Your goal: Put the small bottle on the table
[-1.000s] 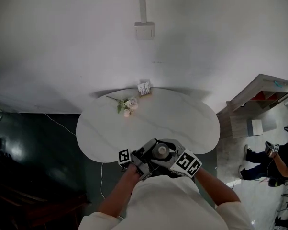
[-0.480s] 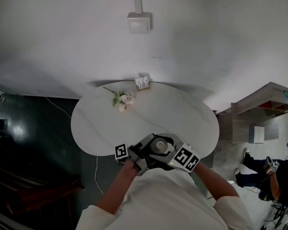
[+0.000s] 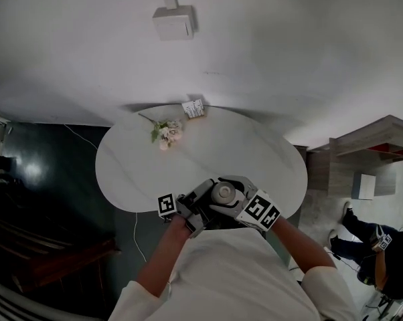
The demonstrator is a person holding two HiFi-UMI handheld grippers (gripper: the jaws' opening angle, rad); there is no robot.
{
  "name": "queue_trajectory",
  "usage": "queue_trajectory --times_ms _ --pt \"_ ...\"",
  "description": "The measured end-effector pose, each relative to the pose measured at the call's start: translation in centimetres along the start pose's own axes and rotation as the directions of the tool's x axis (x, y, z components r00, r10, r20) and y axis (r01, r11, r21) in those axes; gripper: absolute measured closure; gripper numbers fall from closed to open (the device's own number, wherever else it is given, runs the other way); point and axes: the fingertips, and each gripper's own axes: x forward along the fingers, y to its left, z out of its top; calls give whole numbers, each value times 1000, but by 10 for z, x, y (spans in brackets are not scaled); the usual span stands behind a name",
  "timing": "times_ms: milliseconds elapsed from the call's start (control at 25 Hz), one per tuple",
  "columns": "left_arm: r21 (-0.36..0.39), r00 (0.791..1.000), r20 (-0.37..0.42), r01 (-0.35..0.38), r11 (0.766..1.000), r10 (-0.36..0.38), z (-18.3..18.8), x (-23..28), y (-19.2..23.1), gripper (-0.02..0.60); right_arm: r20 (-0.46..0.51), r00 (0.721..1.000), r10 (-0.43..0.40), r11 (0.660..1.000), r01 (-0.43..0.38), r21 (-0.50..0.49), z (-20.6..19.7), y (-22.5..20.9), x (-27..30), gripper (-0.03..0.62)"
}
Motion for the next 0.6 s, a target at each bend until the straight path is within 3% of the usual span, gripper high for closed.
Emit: queue_trajectory --times_ms 600 --pt "-69 994 30 -102 992 105 64 2 48 296 -51 992 -112 987 117 108 -44 -83 18 243"
